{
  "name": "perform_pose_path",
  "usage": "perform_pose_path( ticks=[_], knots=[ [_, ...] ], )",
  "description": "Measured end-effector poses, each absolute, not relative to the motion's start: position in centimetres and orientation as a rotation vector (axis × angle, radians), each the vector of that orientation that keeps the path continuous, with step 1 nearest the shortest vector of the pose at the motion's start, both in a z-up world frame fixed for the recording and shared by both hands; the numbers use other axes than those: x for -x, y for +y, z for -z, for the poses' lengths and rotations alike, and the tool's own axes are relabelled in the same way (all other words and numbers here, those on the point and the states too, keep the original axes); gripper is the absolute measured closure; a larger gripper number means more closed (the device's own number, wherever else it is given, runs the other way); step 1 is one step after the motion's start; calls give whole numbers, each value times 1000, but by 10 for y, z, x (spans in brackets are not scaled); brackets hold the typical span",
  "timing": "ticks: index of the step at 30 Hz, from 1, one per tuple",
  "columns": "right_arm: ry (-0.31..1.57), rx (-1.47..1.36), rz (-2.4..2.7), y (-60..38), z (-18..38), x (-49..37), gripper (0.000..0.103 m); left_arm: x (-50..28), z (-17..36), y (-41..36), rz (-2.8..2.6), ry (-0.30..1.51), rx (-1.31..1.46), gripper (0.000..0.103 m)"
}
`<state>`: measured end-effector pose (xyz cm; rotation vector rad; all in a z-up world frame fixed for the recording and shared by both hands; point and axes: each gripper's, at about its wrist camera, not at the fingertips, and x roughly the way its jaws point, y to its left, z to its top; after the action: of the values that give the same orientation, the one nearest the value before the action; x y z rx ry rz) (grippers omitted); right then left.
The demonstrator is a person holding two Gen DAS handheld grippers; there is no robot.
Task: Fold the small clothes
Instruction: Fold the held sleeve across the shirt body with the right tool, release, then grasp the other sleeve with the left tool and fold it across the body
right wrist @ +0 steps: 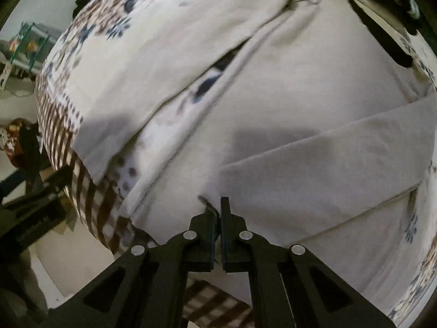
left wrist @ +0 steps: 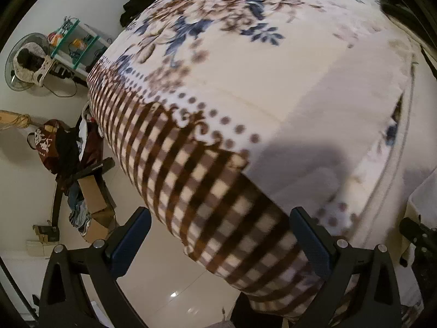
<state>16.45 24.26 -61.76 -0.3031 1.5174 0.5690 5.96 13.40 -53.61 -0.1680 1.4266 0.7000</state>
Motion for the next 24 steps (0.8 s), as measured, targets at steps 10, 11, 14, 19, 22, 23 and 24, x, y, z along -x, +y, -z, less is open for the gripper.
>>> perform_pose_path(
  ticks=[10, 11, 14, 19, 22, 23, 24],
  knots=[
    [1794, -210, -629, 178, 627, -191, 47, -49, 535, 173, -612, 1424, 312, 0],
    [1780, -285, -564, 152, 624, -195, 47, -50, 538, 177, -582, 1430, 372, 0],
    [1771, -373, -426, 98, 626, -202, 47, -55, 558, 193, -474, 1427, 646, 0],
    [1738, -420, -217, 22, 635, -212, 47, -65, 598, 202, -360, 1365, 1004, 6],
    [1720, -427, -150, -6, 635, -216, 47, -76, 604, 199, -420, 1352, 984, 29],
    [1716, -412, -130, -12, 635, -216, 47, -80, 601, 198, -447, 1350, 947, 39],
    [1718, -384, -109, -2, 639, -215, 47, -86, 595, 195, -483, 1366, 872, 62]
  ],
)
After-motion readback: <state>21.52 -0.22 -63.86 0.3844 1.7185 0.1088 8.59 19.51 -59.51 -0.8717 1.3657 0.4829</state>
